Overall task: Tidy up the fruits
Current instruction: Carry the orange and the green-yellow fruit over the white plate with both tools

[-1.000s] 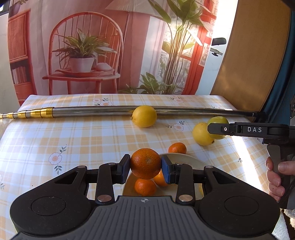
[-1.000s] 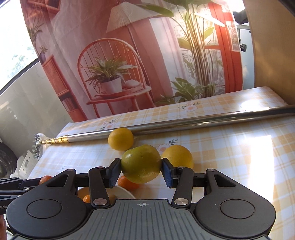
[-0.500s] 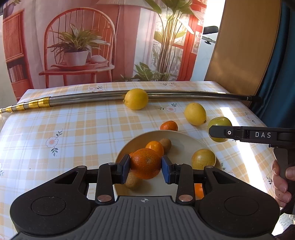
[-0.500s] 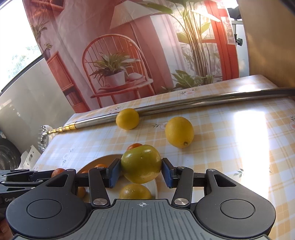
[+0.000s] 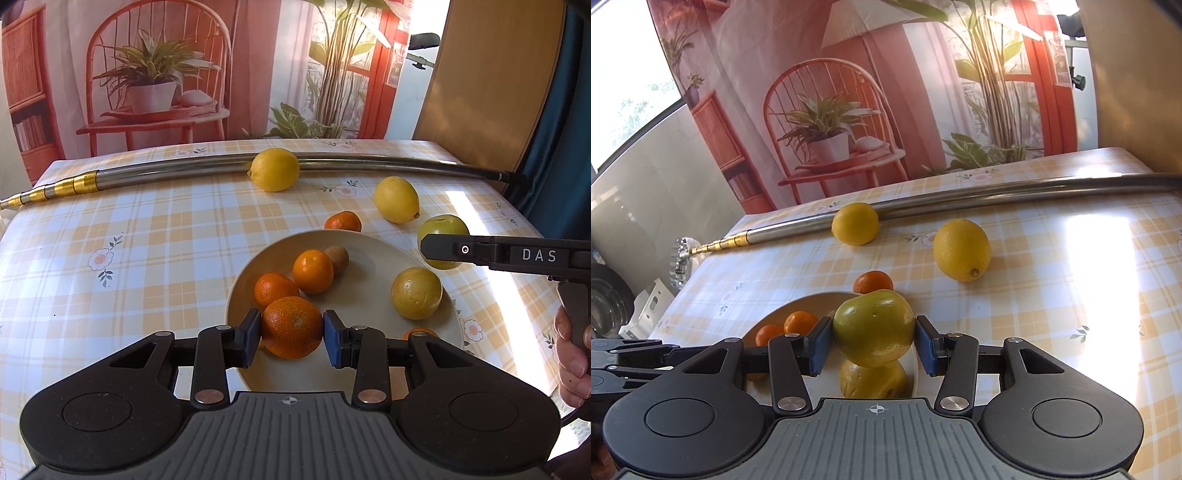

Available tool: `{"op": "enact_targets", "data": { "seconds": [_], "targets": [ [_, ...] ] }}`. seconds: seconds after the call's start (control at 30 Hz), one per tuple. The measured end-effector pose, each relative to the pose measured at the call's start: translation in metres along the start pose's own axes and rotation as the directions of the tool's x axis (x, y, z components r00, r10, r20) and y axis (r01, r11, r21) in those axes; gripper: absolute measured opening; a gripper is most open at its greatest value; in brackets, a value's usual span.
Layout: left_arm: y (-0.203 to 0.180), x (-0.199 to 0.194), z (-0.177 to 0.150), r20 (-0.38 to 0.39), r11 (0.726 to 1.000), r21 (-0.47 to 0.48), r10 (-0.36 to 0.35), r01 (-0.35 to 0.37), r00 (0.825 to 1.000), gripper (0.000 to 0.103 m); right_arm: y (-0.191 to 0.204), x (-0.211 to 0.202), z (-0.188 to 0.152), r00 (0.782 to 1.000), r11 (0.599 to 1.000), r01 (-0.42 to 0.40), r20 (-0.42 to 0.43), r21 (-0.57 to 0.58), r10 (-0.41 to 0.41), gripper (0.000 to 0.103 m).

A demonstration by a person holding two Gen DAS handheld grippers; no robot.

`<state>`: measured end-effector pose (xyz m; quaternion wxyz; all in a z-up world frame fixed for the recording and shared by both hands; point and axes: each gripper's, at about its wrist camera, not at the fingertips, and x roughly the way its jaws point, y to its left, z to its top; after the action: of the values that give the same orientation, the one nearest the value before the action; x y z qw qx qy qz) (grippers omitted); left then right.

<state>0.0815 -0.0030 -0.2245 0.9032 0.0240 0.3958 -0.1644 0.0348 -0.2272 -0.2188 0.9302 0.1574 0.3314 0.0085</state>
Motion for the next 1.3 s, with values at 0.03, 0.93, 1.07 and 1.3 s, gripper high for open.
{"op": "enact_targets", "data": {
  "seconds": [0.03, 0.93, 1.07, 1.3],
  "targets": [
    [0.000, 0.001, 0.000, -0.002, 1.000, 0.001, 0.000, 0.000, 1.000, 0.038, 0.000, 0.000, 0.000, 1.000, 1.000, 0.000, 0.001, 0.001, 0.000, 0.044],
    [-0.006, 0.015, 0.000, -0.007, 0.997, 0.071, 0.044, -0.044, 0.999, 0.038, 0.002, 0.021, 0.012, 0.999, 0.999, -0.001, -0.037, -0.051, 0.000, 0.044],
    [-0.005, 0.017, 0.002, -0.003, 0.996, 0.068, 0.050, -0.050, 0.999, 0.038, 0.009, 0.032, 0.017, 0.998, 0.996, -0.002, -0.061, -0.085, -0.004, 0.044],
    [-0.008, 0.021, 0.003, -0.005, 0.995, 0.083, 0.049, -0.048, 0.999, 0.039, 0.022, 0.051, 0.019, 0.993, 0.989, -0.017, -0.118, -0.147, 0.000, 0.044]
  ]
}}
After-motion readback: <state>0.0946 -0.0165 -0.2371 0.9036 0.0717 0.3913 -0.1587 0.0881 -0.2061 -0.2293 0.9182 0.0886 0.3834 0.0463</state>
